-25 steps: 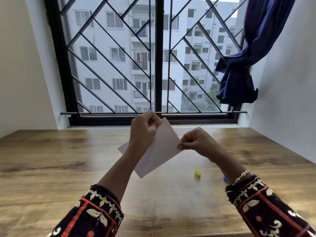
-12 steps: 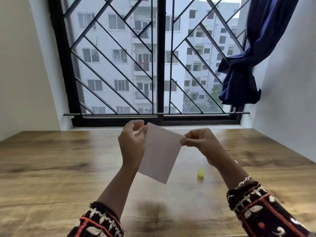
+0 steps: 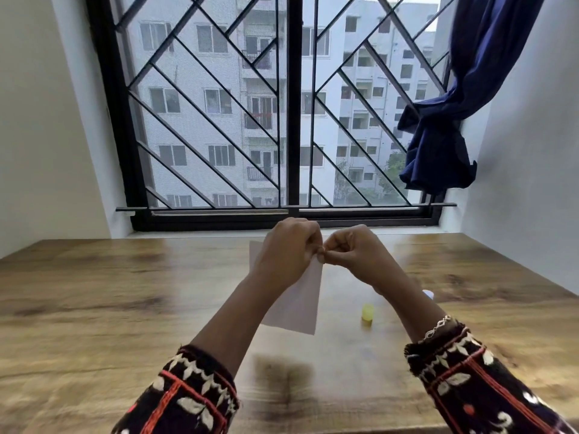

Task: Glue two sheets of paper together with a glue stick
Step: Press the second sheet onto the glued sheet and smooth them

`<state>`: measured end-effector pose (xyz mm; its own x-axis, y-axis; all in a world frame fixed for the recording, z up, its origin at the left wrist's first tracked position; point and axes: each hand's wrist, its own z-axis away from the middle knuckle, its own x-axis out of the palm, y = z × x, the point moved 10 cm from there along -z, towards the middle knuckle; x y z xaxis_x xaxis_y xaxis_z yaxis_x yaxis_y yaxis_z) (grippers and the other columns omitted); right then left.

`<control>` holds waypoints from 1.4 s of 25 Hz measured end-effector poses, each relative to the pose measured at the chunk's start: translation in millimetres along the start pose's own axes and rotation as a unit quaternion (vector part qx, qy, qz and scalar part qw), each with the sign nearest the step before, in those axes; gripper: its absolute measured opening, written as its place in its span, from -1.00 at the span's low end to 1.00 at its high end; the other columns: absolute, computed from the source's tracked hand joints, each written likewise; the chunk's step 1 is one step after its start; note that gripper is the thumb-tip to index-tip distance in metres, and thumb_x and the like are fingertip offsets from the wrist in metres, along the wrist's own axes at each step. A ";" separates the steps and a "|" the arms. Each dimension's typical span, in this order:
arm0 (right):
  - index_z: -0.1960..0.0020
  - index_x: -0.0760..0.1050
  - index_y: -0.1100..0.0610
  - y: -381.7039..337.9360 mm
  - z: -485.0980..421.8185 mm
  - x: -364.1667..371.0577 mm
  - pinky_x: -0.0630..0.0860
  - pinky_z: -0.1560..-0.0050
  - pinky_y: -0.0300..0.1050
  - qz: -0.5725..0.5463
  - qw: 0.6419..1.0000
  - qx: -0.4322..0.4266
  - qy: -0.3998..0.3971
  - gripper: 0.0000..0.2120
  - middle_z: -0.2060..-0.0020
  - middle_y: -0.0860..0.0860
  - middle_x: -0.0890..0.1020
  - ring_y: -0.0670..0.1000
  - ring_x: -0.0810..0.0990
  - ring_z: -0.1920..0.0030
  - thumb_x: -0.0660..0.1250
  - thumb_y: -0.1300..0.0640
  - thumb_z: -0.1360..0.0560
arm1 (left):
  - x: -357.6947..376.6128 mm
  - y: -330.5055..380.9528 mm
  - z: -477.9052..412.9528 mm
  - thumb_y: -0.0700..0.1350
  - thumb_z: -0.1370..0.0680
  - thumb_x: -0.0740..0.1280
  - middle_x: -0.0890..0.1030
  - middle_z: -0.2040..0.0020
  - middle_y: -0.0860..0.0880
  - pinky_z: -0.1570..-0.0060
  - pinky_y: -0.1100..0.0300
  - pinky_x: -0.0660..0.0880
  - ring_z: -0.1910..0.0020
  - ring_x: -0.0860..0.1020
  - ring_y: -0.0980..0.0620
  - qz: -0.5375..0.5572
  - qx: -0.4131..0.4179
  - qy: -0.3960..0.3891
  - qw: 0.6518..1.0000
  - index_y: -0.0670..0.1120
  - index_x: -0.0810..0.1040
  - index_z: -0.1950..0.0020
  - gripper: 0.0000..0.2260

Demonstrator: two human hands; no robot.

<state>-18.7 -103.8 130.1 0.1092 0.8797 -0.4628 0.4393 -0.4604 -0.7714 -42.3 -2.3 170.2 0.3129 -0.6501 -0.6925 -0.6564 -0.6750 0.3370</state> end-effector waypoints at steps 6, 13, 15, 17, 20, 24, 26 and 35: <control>0.23 0.54 0.38 -4.4 -1.3 15.6 0.30 0.13 -0.03 -0.082 0.994 0.009 -0.068 -0.70 0.31 0.16 0.49 0.04 0.39 0.20 0.45 0.13 -0.26 | -3.1 -2.2 -2.5 -0.29 -0.39 0.35 0.64 0.23 -0.08 0.13 0.12 0.47 0.20 0.56 -0.04 0.012 -0.015 -0.008 1.000 -0.16 0.60 0.22 -0.94; 0.27 0.45 0.50 -5.4 -3.1 21.2 0.13 0.23 -0.03 -0.085 0.993 0.018 -0.080 -0.46 0.32 0.11 0.39 0.08 0.24 0.23 0.48 -0.01 -0.19 | -7.4 -11.4 -2.0 -0.32 -0.39 0.36 0.55 0.36 0.02 0.24 0.24 0.36 0.34 0.46 0.09 0.079 -0.034 0.013 0.996 -0.15 0.61 0.26 -0.91; 0.34 0.45 0.46 -4.1 -2.4 21.6 0.14 0.32 -0.11 -0.066 0.993 0.028 -0.092 -0.62 0.40 0.12 0.37 0.07 0.22 0.32 0.49 0.14 -0.28 | -7.9 -12.7 0.5 -0.30 -0.40 0.36 0.53 0.36 0.03 0.24 0.25 0.33 0.35 0.45 0.09 0.079 -0.033 0.025 0.996 -0.16 0.60 0.25 -0.92; 0.45 0.48 0.30 1.3 0.2 22.3 0.16 0.42 -0.21 -0.037 0.993 0.047 -0.099 -0.76 0.47 0.07 0.37 -0.02 0.26 0.43 0.46 0.26 -0.32 | -15.4 -16.5 1.5 -0.32 -0.41 0.36 0.58 0.33 -0.03 0.22 0.21 0.39 0.30 0.50 0.03 0.088 -0.037 0.056 0.994 -0.18 0.60 0.24 -0.92; 0.51 0.42 0.27 19.2 7.3 23.7 0.08 0.43 -0.20 -0.009 0.991 0.078 -0.111 -0.70 0.47 0.06 0.33 0.00 0.23 0.43 0.45 0.28 -0.32 | -32.4 -30.9 -0.9 -0.36 -0.42 0.34 0.60 0.31 -0.06 0.25 0.28 0.41 0.31 0.51 0.06 0.118 -0.062 0.102 0.986 -0.21 0.60 0.22 -0.91; 0.31 0.42 0.54 37.5 14.7 18.8 0.12 0.37 -0.15 -0.001 0.990 0.088 -0.111 -0.69 0.39 0.12 0.35 0.08 0.23 0.32 0.44 0.29 -0.33 | -46.9 -49.3 2.3 -0.32 -0.45 0.36 0.48 0.43 0.11 0.41 0.52 0.30 0.45 0.46 0.36 0.156 -0.099 0.141 0.973 -0.19 0.57 0.24 -0.92; 0.29 0.49 0.50 41.5 16.9 15.3 0.23 0.32 -0.15 -0.003 0.990 0.092 -0.107 -0.75 0.40 0.12 0.41 0.06 0.30 0.32 0.45 0.30 -0.32 | -50.9 -56.3 6.2 -0.30 -0.45 0.37 0.44 0.46 0.12 0.44 0.50 0.29 0.49 0.43 0.37 0.163 -0.110 0.160 0.967 -0.15 0.54 0.27 -0.88; 0.32 0.54 0.22 48.6 23.2 3.1 0.53 0.29 -0.26 -0.105 0.984 0.129 -0.057 -0.88 0.45 0.02 0.60 -0.12 0.57 0.43 0.38 0.30 -0.39 | -43.4 -105.9 30.4 -0.25 -0.50 0.33 0.53 0.31 -0.05 0.19 0.19 0.36 0.30 0.46 0.01 0.184 -0.217 0.212 0.935 -0.22 0.57 0.16 -0.94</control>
<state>-17.7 -126.3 81.1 -0.0679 0.9461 -0.3166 0.1988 -0.2982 -0.9336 -7.2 108.0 145.2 0.4246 -0.8842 -0.1946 -0.4609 -0.3961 0.7941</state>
